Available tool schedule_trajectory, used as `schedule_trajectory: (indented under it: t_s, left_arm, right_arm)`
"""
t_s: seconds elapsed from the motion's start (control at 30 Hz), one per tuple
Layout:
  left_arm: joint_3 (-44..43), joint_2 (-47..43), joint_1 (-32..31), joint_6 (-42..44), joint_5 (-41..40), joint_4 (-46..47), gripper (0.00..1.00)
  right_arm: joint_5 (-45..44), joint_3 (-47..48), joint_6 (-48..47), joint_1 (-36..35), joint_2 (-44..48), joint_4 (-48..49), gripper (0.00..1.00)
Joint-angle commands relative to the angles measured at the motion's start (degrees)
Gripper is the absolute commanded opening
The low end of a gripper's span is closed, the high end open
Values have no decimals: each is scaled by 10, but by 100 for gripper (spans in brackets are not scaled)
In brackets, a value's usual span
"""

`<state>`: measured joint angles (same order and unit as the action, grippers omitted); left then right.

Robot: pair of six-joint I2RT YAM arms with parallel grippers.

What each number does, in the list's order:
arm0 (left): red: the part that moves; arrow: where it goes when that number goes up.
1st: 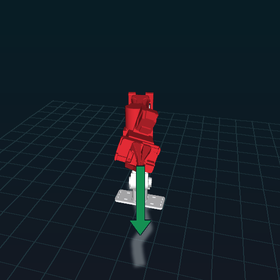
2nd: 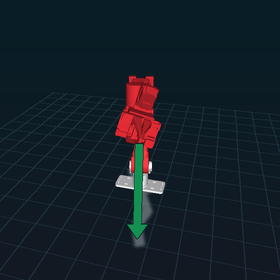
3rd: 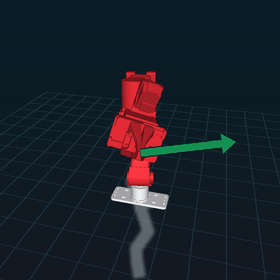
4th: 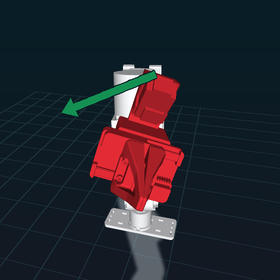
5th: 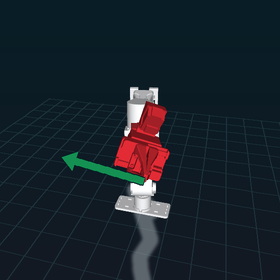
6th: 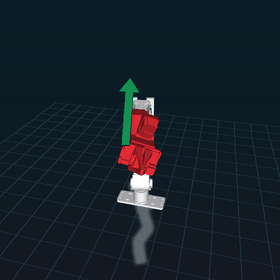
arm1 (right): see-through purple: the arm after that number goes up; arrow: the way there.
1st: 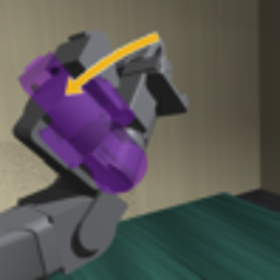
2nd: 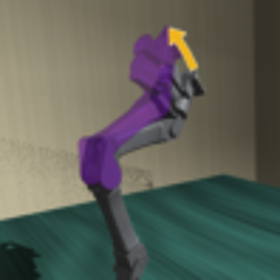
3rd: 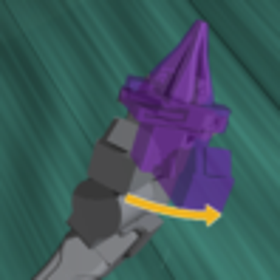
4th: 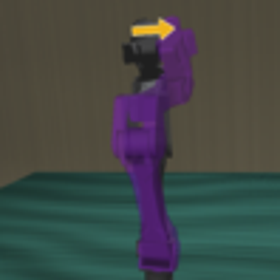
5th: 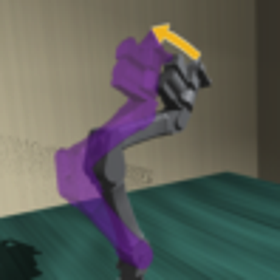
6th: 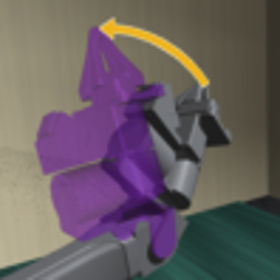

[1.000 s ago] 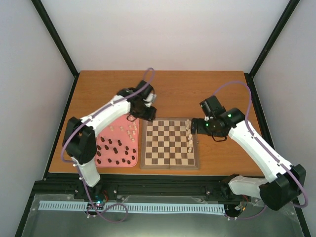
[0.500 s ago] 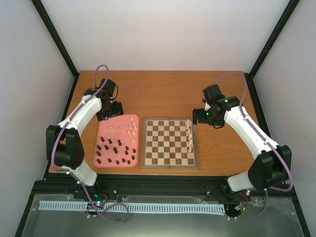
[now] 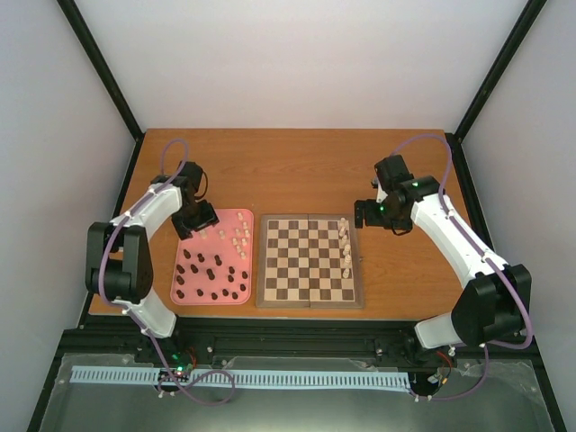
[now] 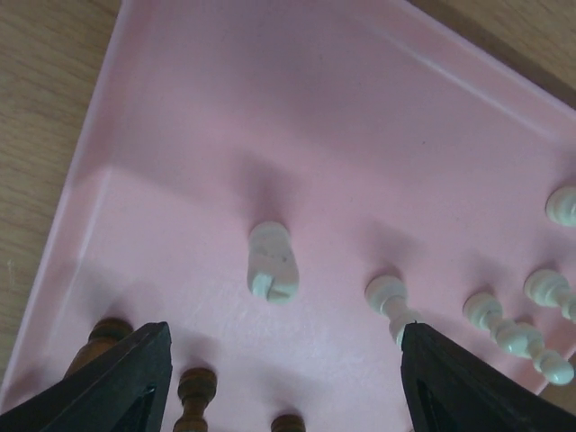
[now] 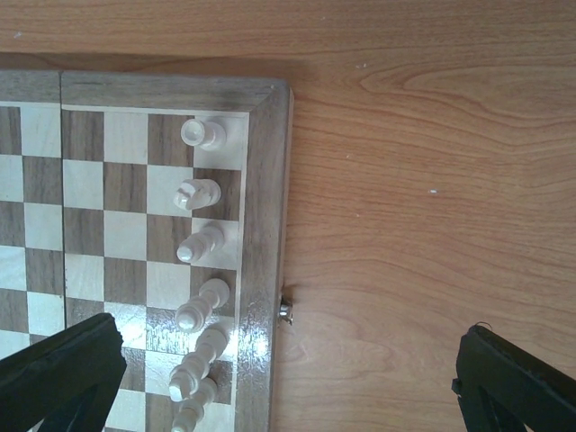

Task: Set up the chess pieces on the board
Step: Pick up the chess piece from the storage box.

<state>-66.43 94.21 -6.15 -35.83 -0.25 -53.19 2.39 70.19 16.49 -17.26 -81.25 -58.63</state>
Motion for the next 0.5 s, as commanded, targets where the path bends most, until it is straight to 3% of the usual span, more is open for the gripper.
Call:
schedule_trajectory:
  t_s: [0.0,0.1,0.4,0.47]
  left_arm:
    - [-14,36,10,-17,25,33,69]
    - [-21,62,10,-18,29,39,63]
    - [-28,78,11,-14,26,41,57]
    - [-30,79,11,-12,25,39,51]
  right_arm:
    - [5,-11,-8,7,16,5,100]
    - [5,-12,-6,8,15,4,100]
    - [5,-20,3,10,16,4,100]
    - [6,-21,3,10,15,5,100]
